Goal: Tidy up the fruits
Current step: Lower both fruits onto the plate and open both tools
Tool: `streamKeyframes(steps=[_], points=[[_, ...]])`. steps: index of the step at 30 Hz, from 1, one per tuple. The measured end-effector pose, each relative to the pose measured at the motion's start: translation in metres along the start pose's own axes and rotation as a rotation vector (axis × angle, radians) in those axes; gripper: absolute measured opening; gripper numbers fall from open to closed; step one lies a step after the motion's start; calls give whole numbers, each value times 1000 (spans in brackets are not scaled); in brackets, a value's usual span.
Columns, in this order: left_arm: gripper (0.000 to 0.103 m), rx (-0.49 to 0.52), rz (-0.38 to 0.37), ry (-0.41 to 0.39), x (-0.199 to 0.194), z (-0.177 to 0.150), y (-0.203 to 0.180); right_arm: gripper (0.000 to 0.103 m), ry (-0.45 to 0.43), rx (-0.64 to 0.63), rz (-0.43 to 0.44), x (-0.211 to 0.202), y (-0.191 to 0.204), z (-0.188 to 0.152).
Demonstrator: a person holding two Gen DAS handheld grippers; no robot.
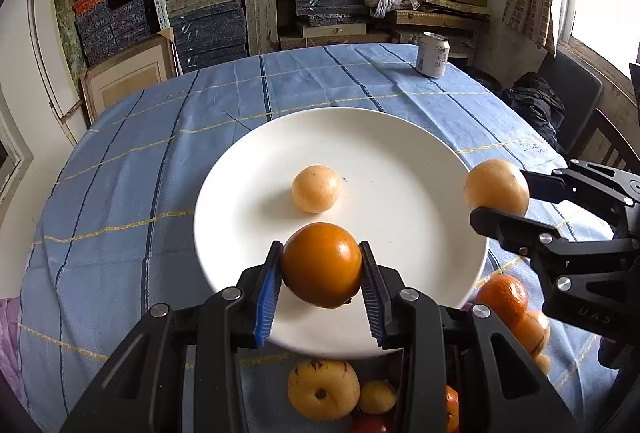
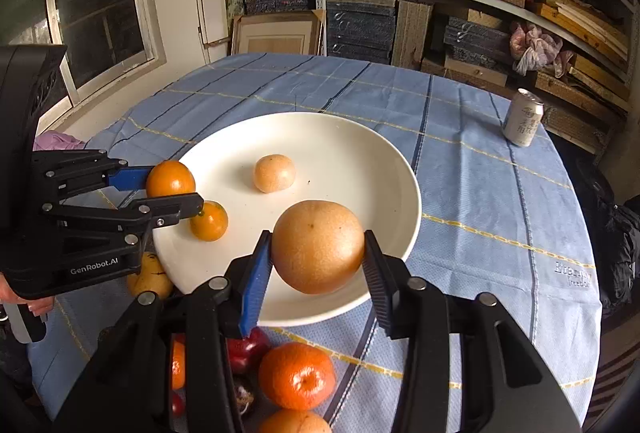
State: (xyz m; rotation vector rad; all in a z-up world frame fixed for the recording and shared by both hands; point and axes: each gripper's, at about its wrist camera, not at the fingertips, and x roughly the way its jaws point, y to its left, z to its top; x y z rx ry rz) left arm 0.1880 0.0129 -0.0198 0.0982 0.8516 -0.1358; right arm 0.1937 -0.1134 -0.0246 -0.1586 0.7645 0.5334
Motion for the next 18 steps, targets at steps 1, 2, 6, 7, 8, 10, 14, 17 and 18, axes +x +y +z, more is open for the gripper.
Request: streamKeyframes(steps=[1, 2, 6, 7, 8, 10, 14, 17, 18], points=[[38, -1, 3, 7, 6, 3, 2, 44, 11, 0, 4, 8, -1, 2], [38, 2, 10, 12, 10, 5, 3, 44, 21, -2, 8, 16, -1, 4], [38, 16, 0, 34, 23, 8, 2, 44, 43, -16, 21, 34, 1, 6], [38, 18, -2, 31, 25, 8, 1, 44, 46, -18, 23, 36, 2, 5], [38, 23, 9, 33, 27, 9, 0, 44, 49, -19, 23, 38, 2, 5], [38, 15, 28, 29, 30, 9, 4, 44, 50, -14, 22, 41, 1, 4], [38, -23, 28, 45, 34, 8, 18, 44, 47, -7, 17, 42, -3, 3], [38, -25, 41, 41, 36, 8, 21, 44, 58, -8, 21, 44, -5, 2], [51, -31, 35, 31, 36, 8, 20, 44, 60, -9, 23, 44, -4, 1]])
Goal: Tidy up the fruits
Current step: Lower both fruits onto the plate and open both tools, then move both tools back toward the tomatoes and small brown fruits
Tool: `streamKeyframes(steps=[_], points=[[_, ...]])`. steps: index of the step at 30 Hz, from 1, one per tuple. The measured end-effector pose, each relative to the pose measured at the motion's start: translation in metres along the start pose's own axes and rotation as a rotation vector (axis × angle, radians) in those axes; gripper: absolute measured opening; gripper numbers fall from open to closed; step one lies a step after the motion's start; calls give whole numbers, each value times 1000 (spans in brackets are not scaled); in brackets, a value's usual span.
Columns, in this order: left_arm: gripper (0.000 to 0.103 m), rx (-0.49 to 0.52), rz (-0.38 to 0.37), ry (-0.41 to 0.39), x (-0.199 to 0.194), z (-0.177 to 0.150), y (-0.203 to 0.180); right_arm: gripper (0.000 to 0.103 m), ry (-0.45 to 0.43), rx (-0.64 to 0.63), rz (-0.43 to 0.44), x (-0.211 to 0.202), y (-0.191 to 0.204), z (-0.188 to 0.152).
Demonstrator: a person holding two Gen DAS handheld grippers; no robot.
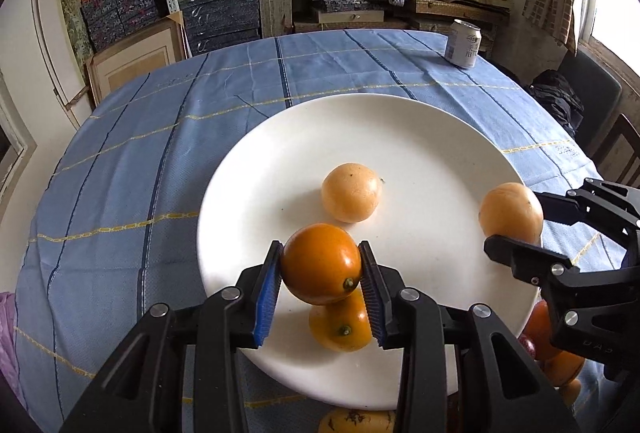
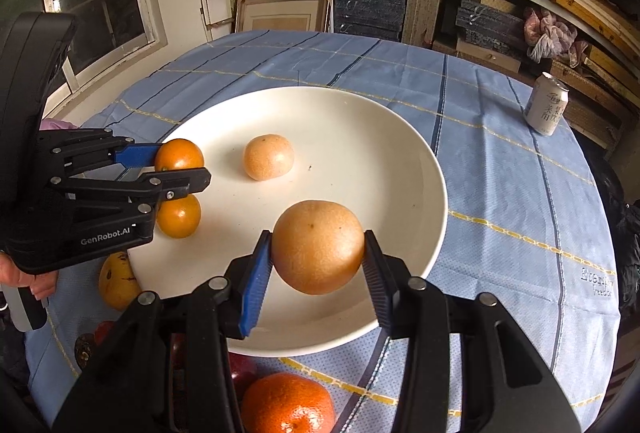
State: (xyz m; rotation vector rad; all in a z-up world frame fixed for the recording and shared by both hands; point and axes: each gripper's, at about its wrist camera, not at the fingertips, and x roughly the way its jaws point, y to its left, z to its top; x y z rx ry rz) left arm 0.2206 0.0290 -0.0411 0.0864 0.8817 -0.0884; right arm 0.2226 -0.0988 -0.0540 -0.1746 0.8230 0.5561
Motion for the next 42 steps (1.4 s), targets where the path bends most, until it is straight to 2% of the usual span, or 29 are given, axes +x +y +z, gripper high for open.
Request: streamKeyframes(steps=[1, 2, 3, 4, 8, 10, 13, 16, 19, 22, 24, 28, 34, 42], points=[[64, -4, -7, -8, 0, 0, -1, 50, -7, 3, -9, -1, 0, 0], [88, 3, -7, -12, 0, 1, -3, 61, -19, 6, -29, -3, 0, 1], [94, 18, 5, -20, -1, 0, -7, 65, -30, 4, -43, -5, 0, 1], [94, 40, 24, -30, -2, 0, -10, 70, -39, 2, -50, -8, -1, 1], [98, 94, 98, -37, -3, -2, -18, 74, -65, 9, -66, -21, -5, 2], [98, 69, 74, -42, -7, -3, -15, 77, -74, 17, -76, -30, -7, 1], [99, -21, 13, -40, -16, -9, -2, 83, -76, 64, -79, -51, -11, -10], [99, -63, -14, -36, -34, -24, 6, 89, -93, 68, -86, -81, -6, -33], [99, -24, 30, -19, -54, -52, 2, 90, -89, 64, -103, -105, 3, -65], [99, 24, 104, 4, -68, -85, -5, 90, -95, 98, -68, -122, 11, -99], [99, 14, 91, 18, -77, -107, -7, 90, -86, 129, -43, -126, 15, -123], [99, -25, 49, 38, -90, -136, -7, 90, -42, 151, -55, -123, 23, -152], [100, -26, 35, 45, -92, -158, -10, 90, -9, 165, -59, -119, 31, -165], [99, -3, 30, 57, -90, -162, -15, 90, -3, 152, -80, -115, 34, -158]])
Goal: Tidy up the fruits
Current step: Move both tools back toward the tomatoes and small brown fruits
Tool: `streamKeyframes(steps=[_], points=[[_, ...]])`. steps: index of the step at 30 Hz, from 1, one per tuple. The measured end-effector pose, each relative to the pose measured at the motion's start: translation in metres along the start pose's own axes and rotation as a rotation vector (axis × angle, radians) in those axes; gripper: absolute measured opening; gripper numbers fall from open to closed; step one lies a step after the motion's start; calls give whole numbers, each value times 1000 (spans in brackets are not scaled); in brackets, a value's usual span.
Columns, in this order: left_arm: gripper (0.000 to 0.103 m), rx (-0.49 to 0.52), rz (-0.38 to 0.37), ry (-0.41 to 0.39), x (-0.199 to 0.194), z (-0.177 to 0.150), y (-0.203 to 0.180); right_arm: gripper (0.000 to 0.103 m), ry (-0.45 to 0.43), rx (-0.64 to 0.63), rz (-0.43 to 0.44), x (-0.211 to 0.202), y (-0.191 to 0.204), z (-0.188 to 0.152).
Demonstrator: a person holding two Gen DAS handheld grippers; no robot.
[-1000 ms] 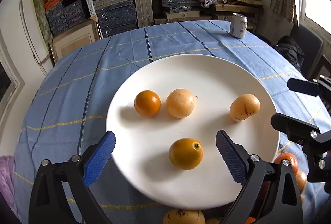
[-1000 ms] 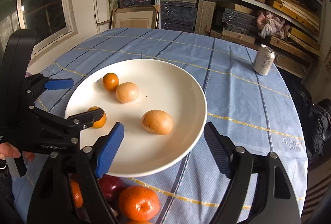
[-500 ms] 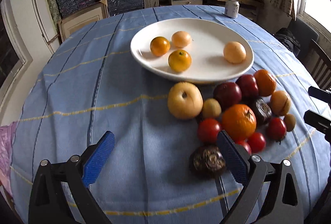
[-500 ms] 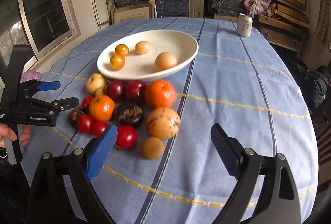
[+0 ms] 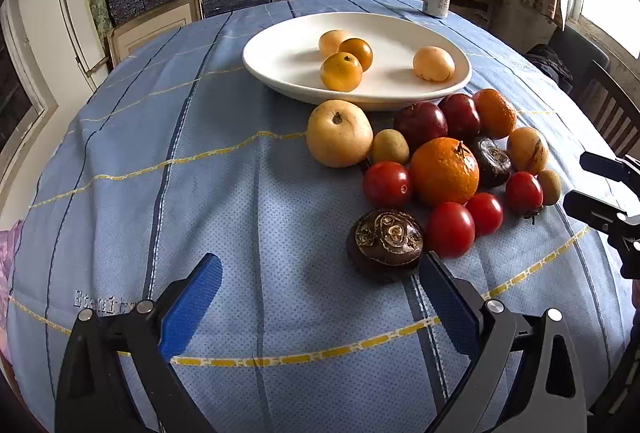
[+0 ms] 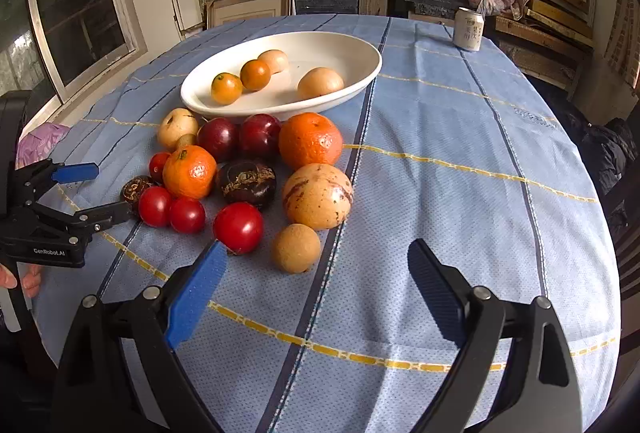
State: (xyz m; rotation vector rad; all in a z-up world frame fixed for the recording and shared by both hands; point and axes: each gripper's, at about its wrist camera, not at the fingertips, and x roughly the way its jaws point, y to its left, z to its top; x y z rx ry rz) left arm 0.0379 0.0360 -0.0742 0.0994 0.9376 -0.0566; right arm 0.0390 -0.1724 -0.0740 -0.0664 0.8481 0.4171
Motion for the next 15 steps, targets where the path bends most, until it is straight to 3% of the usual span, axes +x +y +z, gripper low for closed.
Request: streamKeyframes(steps=[7, 13, 15], points=[[100, -3, -20, -6, -3, -1, -7, 90, -10, 2, 33, -3, 12, -1], [100, 11, -92, -55, -18, -2, -31, 89, -57, -54, 80, -11, 41, 4], [98, 7, -66, -33, -12, -1, -36, 89, -66, -66, 92, -11, 47, 6]])
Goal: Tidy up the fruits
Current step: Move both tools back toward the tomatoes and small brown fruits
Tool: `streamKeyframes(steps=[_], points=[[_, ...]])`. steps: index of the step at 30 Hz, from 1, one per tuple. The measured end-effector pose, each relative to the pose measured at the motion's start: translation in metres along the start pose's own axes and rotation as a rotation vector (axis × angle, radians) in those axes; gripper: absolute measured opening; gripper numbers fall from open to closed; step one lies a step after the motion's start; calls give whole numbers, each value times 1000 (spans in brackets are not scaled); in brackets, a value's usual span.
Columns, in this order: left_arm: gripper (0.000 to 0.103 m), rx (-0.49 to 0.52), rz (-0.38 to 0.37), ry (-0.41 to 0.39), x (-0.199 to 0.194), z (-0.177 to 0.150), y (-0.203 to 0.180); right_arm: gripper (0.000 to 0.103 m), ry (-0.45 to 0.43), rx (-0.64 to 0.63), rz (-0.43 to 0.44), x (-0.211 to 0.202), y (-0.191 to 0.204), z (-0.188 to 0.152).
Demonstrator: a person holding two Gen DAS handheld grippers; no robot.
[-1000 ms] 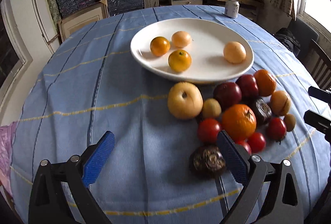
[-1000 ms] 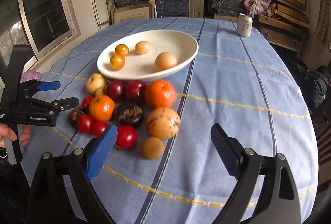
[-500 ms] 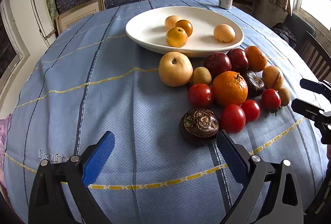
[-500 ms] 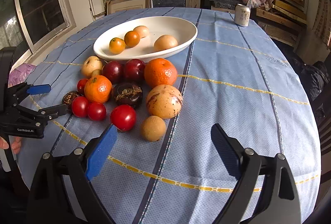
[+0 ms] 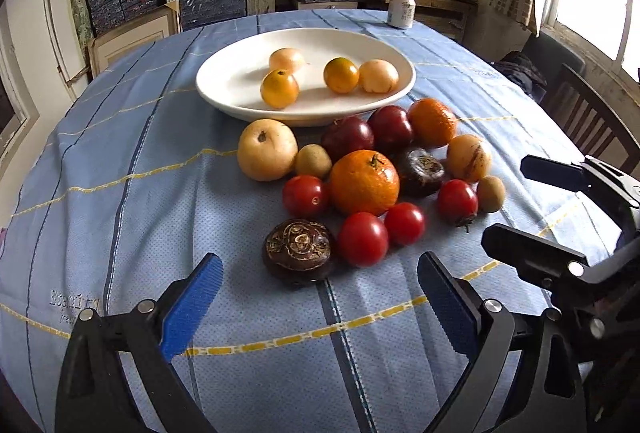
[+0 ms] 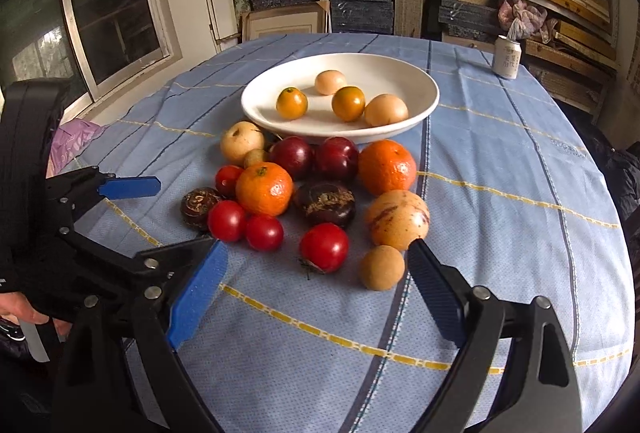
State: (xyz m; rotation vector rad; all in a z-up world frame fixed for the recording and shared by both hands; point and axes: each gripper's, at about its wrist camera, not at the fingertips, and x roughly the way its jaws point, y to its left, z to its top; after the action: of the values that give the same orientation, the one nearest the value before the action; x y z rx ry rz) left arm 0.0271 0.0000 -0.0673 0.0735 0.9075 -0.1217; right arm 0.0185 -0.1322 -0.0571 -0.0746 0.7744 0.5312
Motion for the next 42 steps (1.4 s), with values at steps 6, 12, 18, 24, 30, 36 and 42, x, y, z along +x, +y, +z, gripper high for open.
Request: streamKeyframes(steps=[6, 12, 18, 24, 30, 36, 42], points=[[97, -17, 19, 0, 11, 0, -2, 75, 34, -12, 10, 12, -4, -2], [98, 2, -4, -15, 7, 0, -3, 74, 46, 11, 21, 15, -15, -3], [98, -27, 11, -3, 13, 1, 8, 74, 48, 50, -37, 14, -28, -8], [98, 1, 25, 9, 16, -2, 4, 74, 54, 36, -64, 19, -31, -8], [98, -33, 3, 11, 17, 1, 10, 75, 68, 38, -74, 21, -33, -10], [98, -35, 46, 21, 17, 1, 0, 75, 70, 60, -90, 22, -38, -11], [97, -17, 46, -18, 11, 2, -22, 75, 70, 63, -89, 21, -41, -12]])
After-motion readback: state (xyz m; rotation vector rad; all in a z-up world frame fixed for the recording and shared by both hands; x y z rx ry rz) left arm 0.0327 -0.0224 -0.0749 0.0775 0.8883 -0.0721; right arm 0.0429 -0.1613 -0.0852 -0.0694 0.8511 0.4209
